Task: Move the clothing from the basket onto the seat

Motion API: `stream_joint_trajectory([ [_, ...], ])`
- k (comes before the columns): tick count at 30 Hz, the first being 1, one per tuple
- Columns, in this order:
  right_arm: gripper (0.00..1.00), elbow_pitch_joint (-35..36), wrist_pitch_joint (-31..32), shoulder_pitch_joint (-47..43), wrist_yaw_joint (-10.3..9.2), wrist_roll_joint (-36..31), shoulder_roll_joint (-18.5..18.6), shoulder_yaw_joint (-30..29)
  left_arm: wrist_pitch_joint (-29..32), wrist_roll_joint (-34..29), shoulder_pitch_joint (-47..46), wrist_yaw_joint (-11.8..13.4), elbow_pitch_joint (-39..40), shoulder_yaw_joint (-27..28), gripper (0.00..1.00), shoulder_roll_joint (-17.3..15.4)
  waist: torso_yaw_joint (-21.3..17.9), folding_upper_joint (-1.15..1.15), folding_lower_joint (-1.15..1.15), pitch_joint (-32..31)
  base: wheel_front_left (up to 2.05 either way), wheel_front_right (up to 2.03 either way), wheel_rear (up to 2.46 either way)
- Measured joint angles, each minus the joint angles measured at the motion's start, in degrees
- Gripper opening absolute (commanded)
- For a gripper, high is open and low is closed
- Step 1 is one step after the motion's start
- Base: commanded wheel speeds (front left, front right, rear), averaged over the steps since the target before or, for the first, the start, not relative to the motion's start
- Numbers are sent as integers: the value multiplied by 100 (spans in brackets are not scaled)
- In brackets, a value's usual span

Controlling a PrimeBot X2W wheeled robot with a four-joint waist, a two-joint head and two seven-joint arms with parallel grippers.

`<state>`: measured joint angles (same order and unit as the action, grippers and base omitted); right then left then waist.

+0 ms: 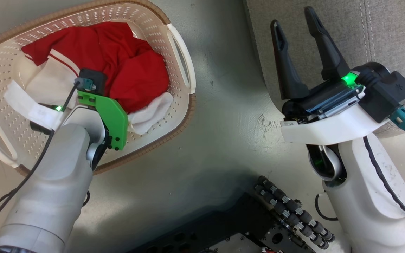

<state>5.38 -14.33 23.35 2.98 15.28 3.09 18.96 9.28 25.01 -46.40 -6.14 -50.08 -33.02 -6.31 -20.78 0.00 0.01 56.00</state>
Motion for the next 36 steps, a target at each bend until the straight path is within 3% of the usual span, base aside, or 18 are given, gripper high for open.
stream_joint_trajectory([
  [18, 100, -208, -10, 112, 0, -214, 71, -133, -710, 1, -61, -49, -415, -180, 0, 305, 362, 0, 0, -464, 0, 0, 0],
  [36, 100, -657, -25, 58, 1, -372, 313, -289, -1879, 237, 239, -93, -346, -407, 0, 386, 1050, 0, -1, -1535, 0, 0, 0],
])
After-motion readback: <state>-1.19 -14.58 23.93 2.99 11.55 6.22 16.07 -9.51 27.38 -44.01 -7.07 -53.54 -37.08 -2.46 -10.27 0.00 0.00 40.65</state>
